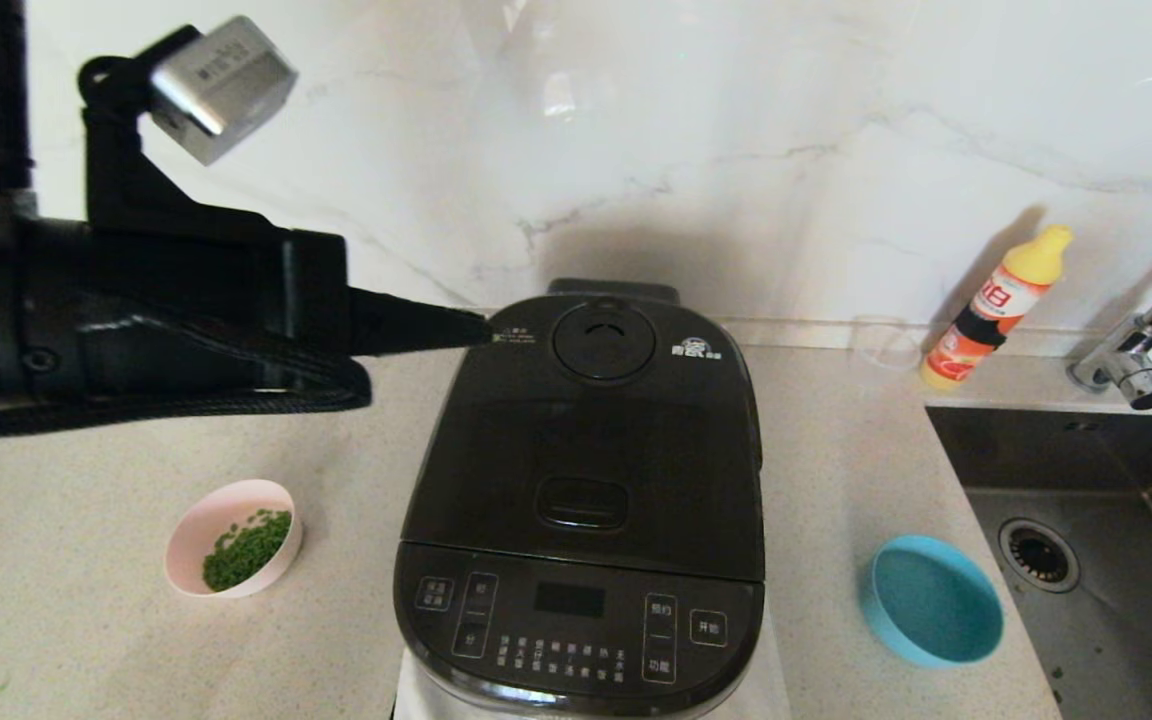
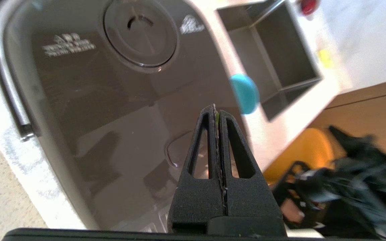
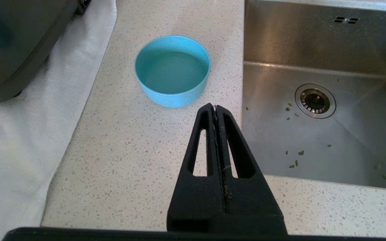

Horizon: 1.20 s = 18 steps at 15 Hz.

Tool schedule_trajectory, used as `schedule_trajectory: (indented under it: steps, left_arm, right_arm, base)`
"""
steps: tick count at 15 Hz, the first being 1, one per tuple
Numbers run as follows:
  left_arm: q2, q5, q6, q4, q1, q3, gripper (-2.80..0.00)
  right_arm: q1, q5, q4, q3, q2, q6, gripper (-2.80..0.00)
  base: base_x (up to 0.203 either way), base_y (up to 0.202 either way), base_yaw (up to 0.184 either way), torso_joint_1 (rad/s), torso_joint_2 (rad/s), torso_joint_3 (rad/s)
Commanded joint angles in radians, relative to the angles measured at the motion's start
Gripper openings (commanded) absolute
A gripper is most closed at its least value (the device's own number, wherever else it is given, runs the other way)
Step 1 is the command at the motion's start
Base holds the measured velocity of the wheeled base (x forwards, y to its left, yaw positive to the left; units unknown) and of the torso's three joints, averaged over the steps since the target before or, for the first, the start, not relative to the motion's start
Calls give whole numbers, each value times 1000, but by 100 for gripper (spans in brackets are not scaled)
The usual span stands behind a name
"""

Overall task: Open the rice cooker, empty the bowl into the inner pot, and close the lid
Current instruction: Open the rice cooker

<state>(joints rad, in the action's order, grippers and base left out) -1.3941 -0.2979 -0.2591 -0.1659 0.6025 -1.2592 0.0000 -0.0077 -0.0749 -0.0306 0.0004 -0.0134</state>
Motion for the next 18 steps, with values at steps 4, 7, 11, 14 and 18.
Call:
schedule_trajectory:
  steps: [4,7,11,14,18]
  left_arm:
    - [-90,199,11,87,140,116,-280]
    - [-86,207,35,92,162,207,-280]
    - [-77,215,35,121,168,245,-280]
    - [-68,217,36,124,198,283,-280]
    - [-117,281,37,202,221,310,-280]
  right_arm:
    - [0,0,0,0,1,0,-280]
    - [0,0,0,0,0,0,-280]
    - [0,0,0,0,1,0,-280]
    - [0,0,0,0,1,0,-280]
    - [0,0,0,0,1,0,-280]
  base:
    - [0,0,0,0,0,0]
    - [0,0,0,0,0,0]
    - [0,0,0,0,0,0]
    - [0,0,0,0,0,0]
    - [0,0,0,0,0,0]
